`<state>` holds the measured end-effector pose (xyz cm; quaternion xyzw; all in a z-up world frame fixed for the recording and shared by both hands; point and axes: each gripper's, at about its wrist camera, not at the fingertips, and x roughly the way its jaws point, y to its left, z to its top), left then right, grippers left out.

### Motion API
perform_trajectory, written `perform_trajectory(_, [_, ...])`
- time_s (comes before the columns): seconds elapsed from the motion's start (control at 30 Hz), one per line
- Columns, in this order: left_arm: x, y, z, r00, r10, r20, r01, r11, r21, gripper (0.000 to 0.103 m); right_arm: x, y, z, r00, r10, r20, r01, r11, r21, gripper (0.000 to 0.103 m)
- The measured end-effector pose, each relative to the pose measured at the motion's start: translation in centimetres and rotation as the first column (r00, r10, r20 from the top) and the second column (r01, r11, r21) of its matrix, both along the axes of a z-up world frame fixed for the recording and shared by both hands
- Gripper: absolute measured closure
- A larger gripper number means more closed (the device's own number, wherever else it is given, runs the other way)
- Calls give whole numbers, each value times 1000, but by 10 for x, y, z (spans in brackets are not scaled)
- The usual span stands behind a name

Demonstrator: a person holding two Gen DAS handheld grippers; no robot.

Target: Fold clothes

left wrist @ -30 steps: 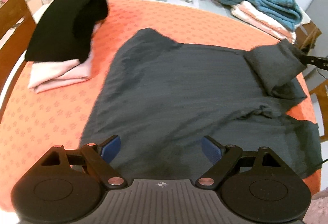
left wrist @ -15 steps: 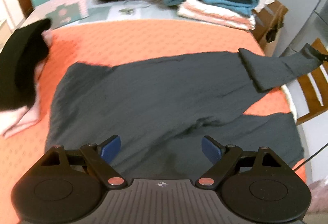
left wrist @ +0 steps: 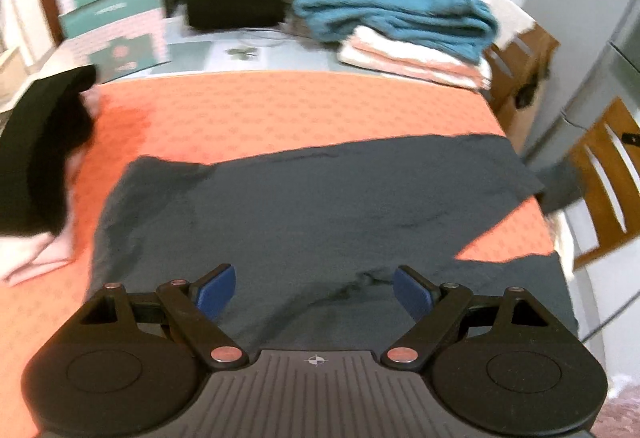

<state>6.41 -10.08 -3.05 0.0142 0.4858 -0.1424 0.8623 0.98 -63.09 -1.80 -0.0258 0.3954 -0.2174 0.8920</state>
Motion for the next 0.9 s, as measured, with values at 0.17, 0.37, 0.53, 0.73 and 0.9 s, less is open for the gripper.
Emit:
perform_trajectory(0.17, [8,41,-1,996,86,12,-86,996,11,16,30,48,-5,990,141,10,-142,985,103,76])
perform_trajectory(0.37, [20,92,-2,984,177,27,-177,984,26,16,69,121,-18,941,337,-3,-331,927,176,76])
perform_trajectory(0.53, [40,122,-9,980,199,22,-199,979,37,16,99,181,-31,868,494,-40,-480,858,185,75])
perform_trajectory(0.73, [65,136,-20,988,151,43,-154,987,53,17,132,226,-51,796,598,-100,-571,794,208,74])
perform_trajectory(0.9, [90,137,-33,992,108,59,-112,992,58,25,153,247,-69,753,641,-148,-607,764,221,74])
